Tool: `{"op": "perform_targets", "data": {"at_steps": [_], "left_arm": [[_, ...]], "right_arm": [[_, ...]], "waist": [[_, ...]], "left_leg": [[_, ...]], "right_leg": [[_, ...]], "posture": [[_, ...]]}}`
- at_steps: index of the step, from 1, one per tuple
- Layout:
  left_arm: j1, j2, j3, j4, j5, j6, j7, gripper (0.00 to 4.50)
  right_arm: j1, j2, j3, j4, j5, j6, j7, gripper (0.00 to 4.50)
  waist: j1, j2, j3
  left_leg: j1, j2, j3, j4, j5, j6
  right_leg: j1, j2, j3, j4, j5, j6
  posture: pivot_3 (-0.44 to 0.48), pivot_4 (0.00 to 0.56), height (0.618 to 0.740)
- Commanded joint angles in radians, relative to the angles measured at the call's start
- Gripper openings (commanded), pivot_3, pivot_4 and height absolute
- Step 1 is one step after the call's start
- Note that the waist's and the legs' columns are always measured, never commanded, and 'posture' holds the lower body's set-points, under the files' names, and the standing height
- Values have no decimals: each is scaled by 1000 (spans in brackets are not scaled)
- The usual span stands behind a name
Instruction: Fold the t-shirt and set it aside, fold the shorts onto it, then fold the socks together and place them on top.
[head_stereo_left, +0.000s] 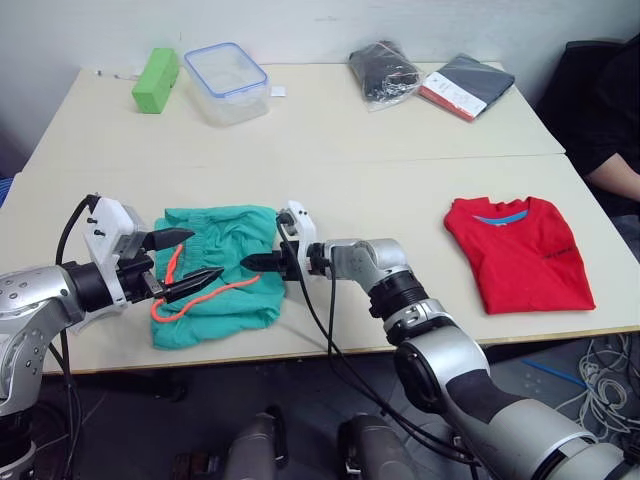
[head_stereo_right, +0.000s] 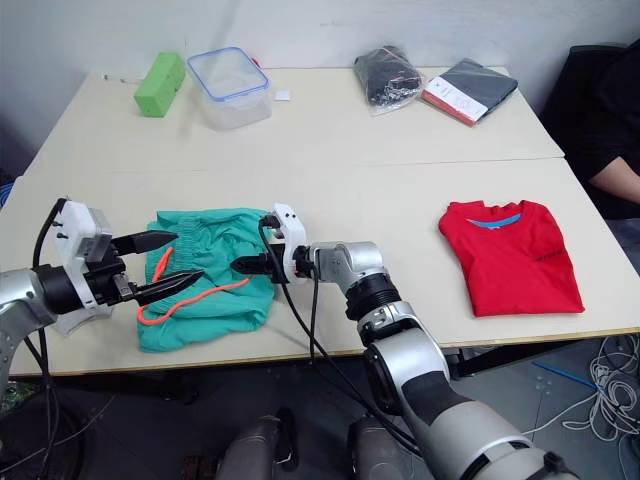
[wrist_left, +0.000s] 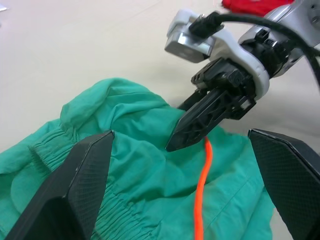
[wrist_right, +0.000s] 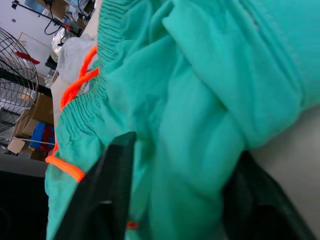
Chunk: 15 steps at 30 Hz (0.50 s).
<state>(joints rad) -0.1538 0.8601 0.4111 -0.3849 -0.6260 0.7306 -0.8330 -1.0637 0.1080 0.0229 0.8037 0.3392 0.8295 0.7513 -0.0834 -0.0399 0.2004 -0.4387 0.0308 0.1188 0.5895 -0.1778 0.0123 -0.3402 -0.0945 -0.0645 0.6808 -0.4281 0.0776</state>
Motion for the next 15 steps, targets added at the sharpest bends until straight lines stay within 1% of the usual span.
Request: {"op": "perform_targets", "data": {"at_steps": [1, 3, 5, 7, 9, 10, 13, 15], "left_arm": [[-24, 10, 0, -46, -58, 13, -20, 4500], [-54, 6, -30, -47, -78, 17, -30, 4500], [-86, -6, -53, -46, -107, 24, -36, 4500], [-127, -28, -78, -54, -145, 32, -37, 4500], [-172, -54, -111, -73, -199, 52, -44, 4500], [-183, -60, -119, -78, -213, 58, -46, 4500], [-243, -98, -174, -88, -237, 62, -33, 4500], [-260, -106, -198, -85, -231, 56, -34, 4500]], "right_arm": [[30, -37, 19, -94, 1, 38, 18, 739], [58, -85, 16, -202, 18, 92, 21, 46], [90, -136, 8, -323, 40, 158, 18, 15], [129, -211, -2, -473, 70, 236, 21, 15], [171, -331, -30, -645, 109, 324, 33, 15], [183, -365, -39, -694, 123, 351, 33, 15], [229, -623, -100, -864, 175, 439, 94, 15], [249, -754, -123, -909, 198, 459, 125, 15]], "waist": [[1, 0, 0], [9, 0, 0], [29, 0, 0], [38, 0, 0], [45, 0, 0], [48, 0, 0], [58, 1, 1], [58, 2, 1]], "left_leg": [[0, 0, 0, 0, 0, 0], [0, 0, 0, 0, 0, 0], [-1, -1, -1, 1, 0, 1], [-3, -2, -1, 2, -1, 2], [-4, -2, -1, 2, -1, 3], [-4, -2, -1, 3, -1, 3], [-4, -2, -1, 2, -1, 3], [-4, -2, -1, 2, -1, 3]], "right_leg": [[0, 0, 0, 0, 0, 0], [0, 0, 0, 0, 0, 0], [0, -1, 0, 0, 0, 0], [0, -2, 0, -1, 0, 0], [0, -2, 0, -2, 0, 0], [0, -2, 0, -2, 0, 0], [0, -2, 0, -3, 0, 0], [0, -1, 0, -4, 0, 0]], "posture": [[0, 150, 740], [0, 150, 740], [0, 150, 740], [0, 150, 740], [0, 150, 740], [0, 150, 740], [0, 150, 740], [0, 150, 740]]}}
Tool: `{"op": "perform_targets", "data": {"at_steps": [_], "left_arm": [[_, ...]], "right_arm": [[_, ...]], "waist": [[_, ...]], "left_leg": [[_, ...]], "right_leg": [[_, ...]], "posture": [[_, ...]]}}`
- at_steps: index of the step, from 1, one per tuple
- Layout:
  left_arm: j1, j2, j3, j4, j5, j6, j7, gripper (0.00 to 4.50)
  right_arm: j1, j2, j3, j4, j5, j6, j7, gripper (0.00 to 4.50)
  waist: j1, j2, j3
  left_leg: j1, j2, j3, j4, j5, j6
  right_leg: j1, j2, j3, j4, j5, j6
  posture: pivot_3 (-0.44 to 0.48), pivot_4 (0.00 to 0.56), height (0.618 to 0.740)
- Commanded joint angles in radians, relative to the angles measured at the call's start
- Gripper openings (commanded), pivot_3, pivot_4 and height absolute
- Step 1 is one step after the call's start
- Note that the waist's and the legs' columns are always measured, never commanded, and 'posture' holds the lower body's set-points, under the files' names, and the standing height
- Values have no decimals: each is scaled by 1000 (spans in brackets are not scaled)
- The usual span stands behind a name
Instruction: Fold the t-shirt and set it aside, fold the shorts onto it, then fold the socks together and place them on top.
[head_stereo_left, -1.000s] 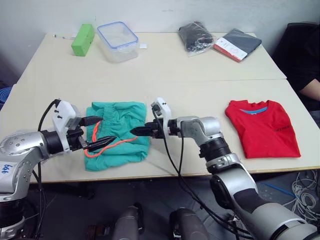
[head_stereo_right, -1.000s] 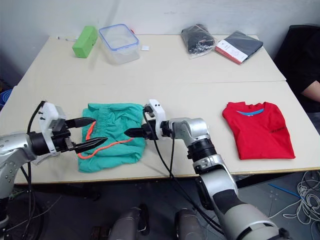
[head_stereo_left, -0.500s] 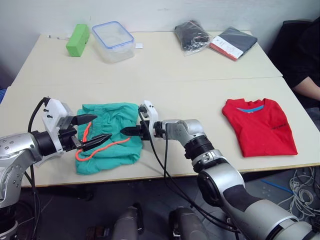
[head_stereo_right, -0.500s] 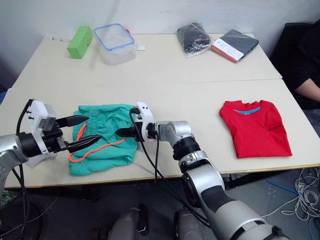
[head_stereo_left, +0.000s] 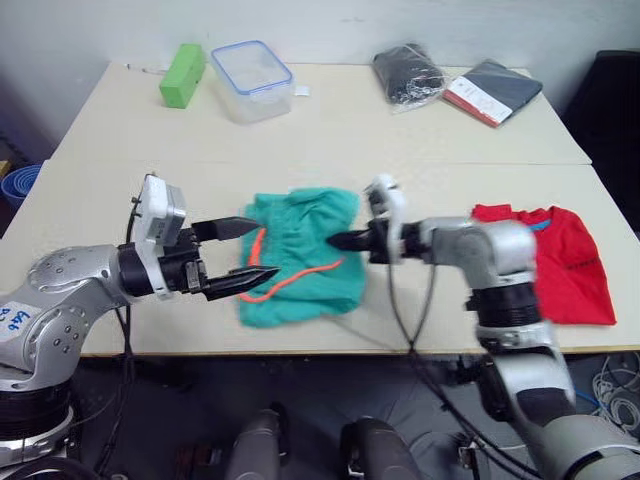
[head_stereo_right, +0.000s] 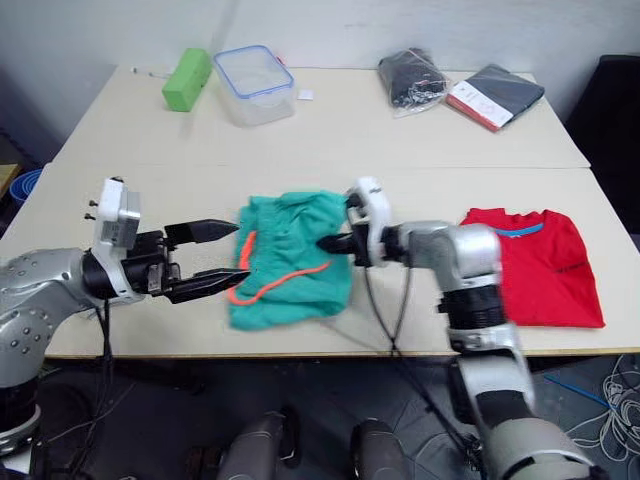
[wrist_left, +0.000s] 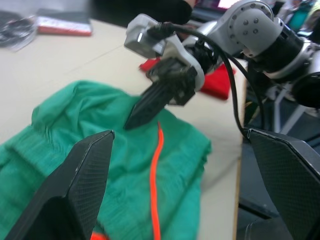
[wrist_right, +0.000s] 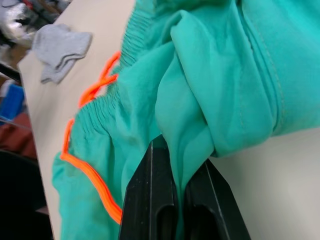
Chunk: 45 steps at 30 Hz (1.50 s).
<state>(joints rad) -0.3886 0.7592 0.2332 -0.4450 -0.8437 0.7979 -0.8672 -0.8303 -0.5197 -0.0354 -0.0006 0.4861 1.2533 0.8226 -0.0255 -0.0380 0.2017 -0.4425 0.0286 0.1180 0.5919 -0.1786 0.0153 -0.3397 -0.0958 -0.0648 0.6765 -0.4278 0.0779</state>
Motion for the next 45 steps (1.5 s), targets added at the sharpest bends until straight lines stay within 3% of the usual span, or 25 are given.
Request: {"op": "perform_targets", "data": {"at_steps": [1, 4, 8, 11, 15, 21, 24, 28, 35, 38, 41, 45], "left_arm": [[-31, -7, -37, -20, 1, -22, -4, 4500], [-37, -7, -73, -2, 35, -51, -20, 4500], [-41, -9, -83, 24, 59, -80, -27, 4500], [-40, -10, -85, 36, 78, -100, -23, 4500], [-30, -15, -89, 36, 92, -118, -21, 4500], [-23, -28, -111, 32, 127, -141, -10, 4500], [-26, -31, -112, 32, 136, -144, -5, 4500], [-32, -26, -107, 46, 146, -146, -7, 4500], [-47, -11, -99, 90, 169, -156, -22, 4500], [-50, -1, -100, 123, 194, -173, -26, 4500], [-63, 2, -108, 173, 242, -148, 32, 4500], [-71, 0, -98, 211, 336, -133, 160, 4500]], "right_arm": [[32, -223, -77, -103, 52, 26, 90, 15], [67, -489, -84, -36, 34, -46, 215, 15], [82, -706, -21, 156, -69, -249, 332, 15], [68, -789, 39, 335, -178, -439, 392, 15], [21, -781, 106, 574, -324, -648, 365, 15], [63, -684, 104, 762, -427, -880, 228, 15], [78, -648, 54, 866, -452, -988, 81, 663], [104, -640, -40, 924, -416, -1043, -20, 2029], [214, -690, -301, 797, -271, -993, -29, 4457], [213, -672, -411, 662, -182, -878, -50, 4457], [223, -576, -476, 335, 28, -646, -13, 4457], [222, -432, -410, -96, 296, -414, -30, 4457]], "waist": [[-1, 0, 0], [-2, 4, 2], [-13, 6, 4], [-8, 7, 4], [-8, 8, 5], [-5, 10, 6], [-3, 13, 8], [-1, 16, 9], [-1, 17, 9], [-6, 18, 9], [-12, 18, 9], [-12, 17, 10]], "left_leg": [[0, 0, 0, 0, 0, 0], [1, 0, 1, 1, 0, 0], [4, 2, 4, 2, 0, 1], [4, 2, 4, 3, 0, 1], [4, 2, 4, 5, -1, 1], [4, 2, 4, 6, 0, 1], [3, 2, 4, 7, 0, 1], [3, 2, 3, 8, 0, 2], [5, 2, 1, 9, 0, 2], [6, 2, 1, 9, 0, 2], [7, 3, 1, 9, 0, 2], [8, 4, -1, 8, 0, 1]], "right_leg": [[1, 0, 0, -1, 0, 0], [2, 1, 0, -3, 0, 0], [4, 3, 2, -3, 0, 0], [4, 3, 3, -3, 0, 0], [5, 3, 3, -3, 0, 1], [5, 3, 3, -3, 0, 1], [5, 3, 3, -2, 1, 1], [6, 3, 2, -1, 1, 2], [11, 3, 0, -2, 1, 2], [11, 3, 1, -2, 1, 2], [12, 4, 1, -2, 1, 2], [13, 6, 1, -2, 1, 2]], "posture": [[0, 150, 740], [0, 150, 740], [0, 150, 740], [0, 150, 740], [0, 150, 740], [0, 150, 740], [0, 150, 740], [0, 150, 740], [0, 150, 740], [0, 150, 740], [0, 150, 740], [0, 150, 740]]}}
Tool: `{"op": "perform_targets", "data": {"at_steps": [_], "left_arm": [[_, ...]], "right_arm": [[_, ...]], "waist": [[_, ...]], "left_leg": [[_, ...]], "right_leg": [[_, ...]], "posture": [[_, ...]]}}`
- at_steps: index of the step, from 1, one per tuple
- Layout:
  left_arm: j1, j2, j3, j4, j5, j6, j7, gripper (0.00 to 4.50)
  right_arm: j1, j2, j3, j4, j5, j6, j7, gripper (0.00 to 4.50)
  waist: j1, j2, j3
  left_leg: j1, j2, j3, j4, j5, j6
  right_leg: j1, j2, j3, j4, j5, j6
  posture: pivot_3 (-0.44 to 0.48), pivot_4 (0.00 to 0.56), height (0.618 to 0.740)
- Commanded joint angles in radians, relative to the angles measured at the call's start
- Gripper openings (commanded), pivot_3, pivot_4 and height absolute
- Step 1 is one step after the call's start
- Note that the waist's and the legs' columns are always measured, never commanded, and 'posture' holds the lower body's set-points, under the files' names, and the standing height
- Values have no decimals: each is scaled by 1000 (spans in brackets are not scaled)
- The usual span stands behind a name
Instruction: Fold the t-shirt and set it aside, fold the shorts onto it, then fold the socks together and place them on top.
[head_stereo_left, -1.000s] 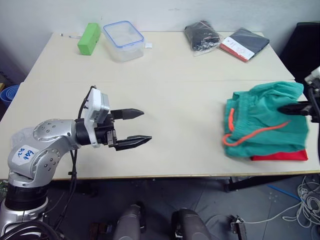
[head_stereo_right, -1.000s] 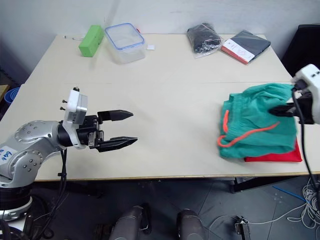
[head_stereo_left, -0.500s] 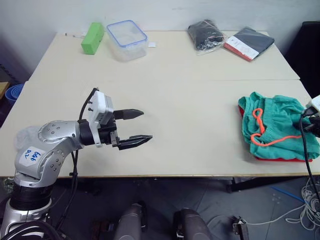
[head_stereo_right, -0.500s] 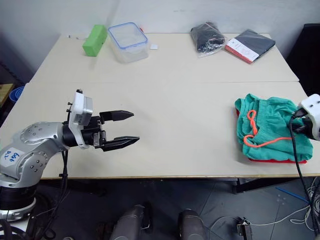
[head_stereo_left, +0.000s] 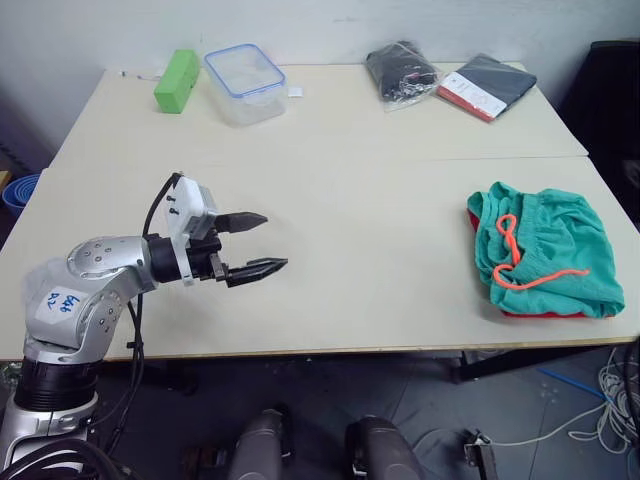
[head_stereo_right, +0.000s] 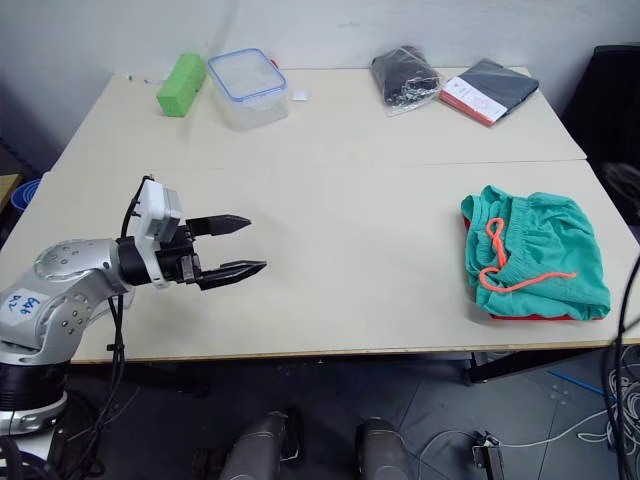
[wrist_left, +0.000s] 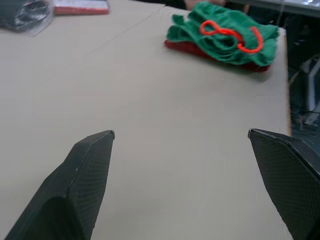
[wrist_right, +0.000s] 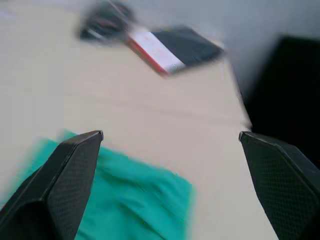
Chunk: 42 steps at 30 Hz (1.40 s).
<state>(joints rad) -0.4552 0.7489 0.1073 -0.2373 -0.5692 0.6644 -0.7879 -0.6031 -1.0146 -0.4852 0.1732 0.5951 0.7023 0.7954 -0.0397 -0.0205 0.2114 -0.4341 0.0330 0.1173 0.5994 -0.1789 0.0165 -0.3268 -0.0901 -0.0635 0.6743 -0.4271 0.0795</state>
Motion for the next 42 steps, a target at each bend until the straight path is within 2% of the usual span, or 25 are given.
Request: {"op": "perform_targets", "data": {"at_steps": [1, 3, 6, 10, 14, 16, 22, 26, 35, 39, 42], "left_arm": [[10, 17, 42, -5, 76, 11, 108, 4500], [70, 43, 98, -44, 106, 36, 160, 4500], [236, 94, 267, -104, 150, 105, 232, 4500], [455, 132, 423, -110, 204, 146, 252, 4500], [577, 151, 472, -67, 197, 120, 173, 4500], [579, 160, 473, -22, 198, 101, 149, 4500], [512, 209, 366, 224, 259, -35, 69, 4500], [493, 240, 331, 290, 289, -99, 29, 4500], [431, 282, 245, 382, 351, -198, -10, 4500], [446, 299, 267, 305, 332, -163, -29, 4500], [424, 309, 256, 320, 353, -161, -14, 4500]], "right_arm": [[-6, 97, 68, -350, 247, 175, -3, 4457], [6, 158, 144, -490, 331, 223, 5, 4457], [30, 233, 289, -648, 354, 217, 17, 4457], [11, 296, 377, -707, 356, 189, 18, 4457], [-20, 327, 393, -697, 375, 193, 11, 4457], [-29, 333, 396, -690, 385, 200, 12, 4457], [-24, 339, 416, -668, 382, 189, 43, 4457], [-15, 338, 422, -669, 387, 191, 44, 4457], [5, 341, 427, -678, 374, 187, 13, 4457], [17, 337, 424, -692, 371, 188, -13, 4457], [20, 337, 415, -697, 384, 194, -31, 4457]], "waist": [[5, 0, 0], [10, -1, 0], [11, -3, 1], [9, -5, 1], [19, -6, 1], [22, -7, 0], [12, -8, -1], [7, -8, -1], [6, -7, -1], [6, -8, -1], [6, -8, -1]], "left_leg": [[-1, 0, -1, 0, 0, 0], [-4, -1, -2, 0, 0, 1], [-6, -1, -2, -2, -2, 1], [-6, -3, -2, -2, -3, 2], [-5, -4, -4, -2, -3, 4], [-5, -4, -6, -3, -7, 2], [-5, -4, -5, -9, -5, -1], [-5, -3, -3, -10, -3, 1], [-3, -3, -1, -9, -4, 5], [-4, -3, -1, -9, -3, 5], [-6, -3, -1, -9, -3, 4]], "right_leg": [[0, 0, 0, 0, 0, 0], [-2, 0, 0, -1, 0, 0], [-3, -1, 0, -2, 0, 0], [-3, -4, -1, -4, 0, 0], [-2, -6, -2, -4, 1, 2], [-1, -6, -4, -6, 2, 0], [-3, -5, -5, -11, 4, -2], [-4, -5, -5, -11, 4, -2], [-5, -6, -4, -6, 4, -2], [-7, -6, -3, -5, 4, -2], [-8, -6, -3, -4, 4, -2]], "posture": [[0, 150, 740], [0, 150, 740], [0, 150, 740], [0, 150, 740], [0, 150, 740], [0, 150, 740], [0, 150, 740], [0, 150, 740], [0, 150, 740], [0, 150, 740], [0, 150, 740]]}}
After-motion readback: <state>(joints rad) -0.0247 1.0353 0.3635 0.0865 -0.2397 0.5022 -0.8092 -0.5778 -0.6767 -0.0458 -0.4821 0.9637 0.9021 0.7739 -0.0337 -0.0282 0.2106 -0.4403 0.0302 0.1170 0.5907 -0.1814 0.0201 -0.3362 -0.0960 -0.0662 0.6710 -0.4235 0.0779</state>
